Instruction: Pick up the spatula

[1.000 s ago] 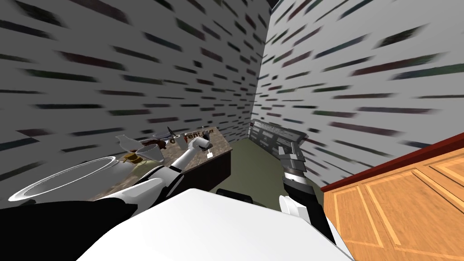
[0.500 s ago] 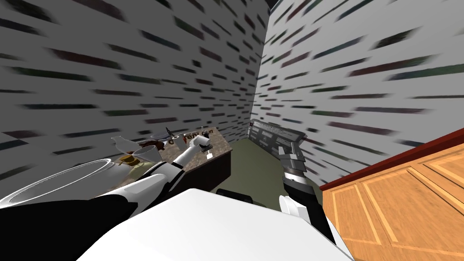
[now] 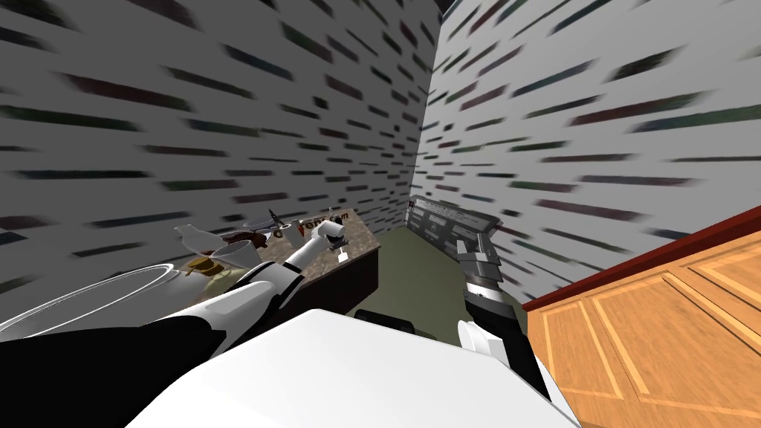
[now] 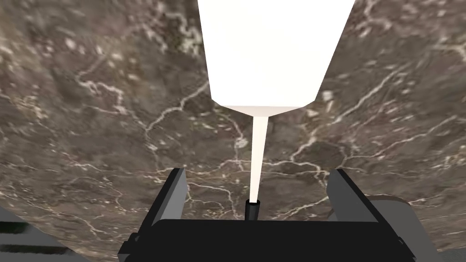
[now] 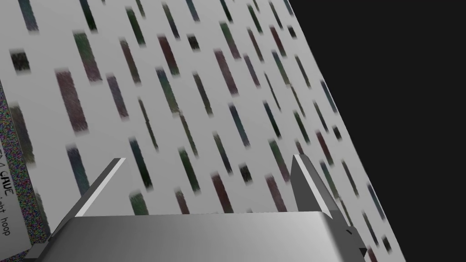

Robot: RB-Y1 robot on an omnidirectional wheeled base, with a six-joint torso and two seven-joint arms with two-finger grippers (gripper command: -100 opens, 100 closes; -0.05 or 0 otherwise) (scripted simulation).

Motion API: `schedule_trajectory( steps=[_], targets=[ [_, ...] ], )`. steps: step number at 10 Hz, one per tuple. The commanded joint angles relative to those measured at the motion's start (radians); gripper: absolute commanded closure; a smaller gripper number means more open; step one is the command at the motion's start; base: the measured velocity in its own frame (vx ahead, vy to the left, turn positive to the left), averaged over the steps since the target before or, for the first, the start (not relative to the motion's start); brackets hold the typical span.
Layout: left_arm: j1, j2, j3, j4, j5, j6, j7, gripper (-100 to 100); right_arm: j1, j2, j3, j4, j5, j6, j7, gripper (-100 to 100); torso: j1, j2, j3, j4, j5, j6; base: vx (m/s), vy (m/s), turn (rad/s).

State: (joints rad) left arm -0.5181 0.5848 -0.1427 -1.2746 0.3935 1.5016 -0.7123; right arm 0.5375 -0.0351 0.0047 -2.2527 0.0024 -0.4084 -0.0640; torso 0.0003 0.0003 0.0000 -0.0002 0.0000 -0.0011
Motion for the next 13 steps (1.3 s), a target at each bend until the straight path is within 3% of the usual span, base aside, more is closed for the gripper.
schedule_trajectory(
  steps=[1,3,4,5,9,10,11,13],
  targets=[
    [0.011,-0.011,-0.006,0.021,-0.011,-0.031,0.005,-100,0.0,0.0,0.0,0.0,0.0,0.0,0.0,0,0.0,0.0,0.0,0.0,0.0,0.0,0.015,0.02,-0.049],
    [0.023,-0.022,-0.011,0.042,-0.022,-0.062,0.01,-100,0.0,0.0,0.0,0.0,0.0,0.0,0.0,0,0.002,-0.001,-0.001,0.0,0.0,0.0,0.025,0.037,-0.038],
    [0.023,-0.018,-0.009,0.031,-0.018,-0.049,0.009,-100,0.0,0.0,0.0,0.0,0.0,0.0,0.0,0,0.003,-0.001,-0.001,0.0,0.001,0.0,0.012,0.021,-0.009],
    [0.024,-0.019,-0.009,0.033,-0.019,-0.054,0.009,100,0.0,0.0,0.0,0.0,0.0,0.0,0.0,0,0.002,-0.001,0.0,0.0,0.0,0.0,0.0,0.0,0.0],
    [0.024,-0.018,-0.009,0.033,-0.019,-0.053,0.009,100,0.0,0.0,0.0,0.0,0.0,0.0,0.0,0,0.0,0.0,0.0,0.0,0.0,0.0,0.0,0.0,0.0],
    [0.024,-0.018,-0.009,0.033,-0.019,-0.053,0.009,0,0.0,0.0,0.0,0.0,0.0,0.0,0.0,0,0.0,0.0,0.0,0.0,0.0,0.0,0.0,0.0,0.0],
    [0.009,-0.009,-0.004,0.017,-0.009,-0.025,0.004,100,0.0,0.0,0.0,0.0,0.0,0.0,0.0,0,0.0,0.0,0.0,0.0,0.0,0.0,-0.017,-0.029,0.052],
    [0.005,-0.007,-0.004,0.018,-0.007,-0.024,0.003,100,0.0,0.0,0.0,0.0,0.0,0.0,0.0,0,-0.003,0.002,0.001,0.0,-0.001,0.0,-0.019,-0.026,0.029]
  ],
)
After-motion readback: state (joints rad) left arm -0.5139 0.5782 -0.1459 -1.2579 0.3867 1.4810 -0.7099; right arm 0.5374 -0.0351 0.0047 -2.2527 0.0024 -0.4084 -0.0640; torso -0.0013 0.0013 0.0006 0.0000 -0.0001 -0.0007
